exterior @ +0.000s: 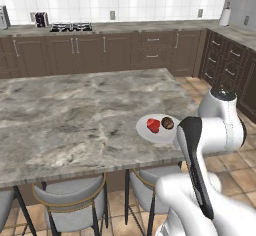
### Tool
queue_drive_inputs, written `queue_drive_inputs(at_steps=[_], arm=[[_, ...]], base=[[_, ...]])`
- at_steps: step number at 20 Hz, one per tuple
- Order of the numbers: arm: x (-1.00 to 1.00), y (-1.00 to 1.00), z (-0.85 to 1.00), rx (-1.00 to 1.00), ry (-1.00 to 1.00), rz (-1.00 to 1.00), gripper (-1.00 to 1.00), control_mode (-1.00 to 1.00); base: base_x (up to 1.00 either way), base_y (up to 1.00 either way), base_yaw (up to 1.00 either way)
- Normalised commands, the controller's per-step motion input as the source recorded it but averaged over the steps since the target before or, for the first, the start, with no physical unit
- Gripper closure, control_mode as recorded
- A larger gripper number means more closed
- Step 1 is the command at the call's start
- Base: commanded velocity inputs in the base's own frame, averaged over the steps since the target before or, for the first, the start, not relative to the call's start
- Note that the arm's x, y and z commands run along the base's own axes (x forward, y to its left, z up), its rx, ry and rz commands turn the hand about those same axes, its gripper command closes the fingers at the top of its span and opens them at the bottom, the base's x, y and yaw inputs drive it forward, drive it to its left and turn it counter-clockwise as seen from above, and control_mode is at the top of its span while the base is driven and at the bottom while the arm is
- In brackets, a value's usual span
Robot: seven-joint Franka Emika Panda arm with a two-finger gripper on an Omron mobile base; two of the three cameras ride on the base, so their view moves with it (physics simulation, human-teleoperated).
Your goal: Take the cheese, steak, and potato from the fridge and place them on the plate on the dining counter to create an appetizer plate.
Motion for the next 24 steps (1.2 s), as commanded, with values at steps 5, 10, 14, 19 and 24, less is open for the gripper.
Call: queue_drive_inputs(at_steps=[5, 10, 14, 19, 24], arm=[[0.0, 0.0, 0.0, 0.0, 0.0, 0.0, -1.0, 1.0], [0.0, 0.0, 0.0, 0.0, 0.0, 0.0, -1.0, 1.0], [0.0, 0.0, 0.0, 0.0, 0.0, 0.0, -1.0, 1.0], [0.0, 0.0, 0.0, 0.0, 0.0, 0.0, -1.0, 1.0], [0.0, 0.0, 0.0, 0.0, 0.0, 0.0, -1.0, 1.0]], base=[[-0.06, 0.01, -0.01], [-0.89, 0.19, 0.04], [-0.75, 0.84, 0.0], [-0.42, 1.0, 0.0], [-0.39, 1.0, 0.01]])
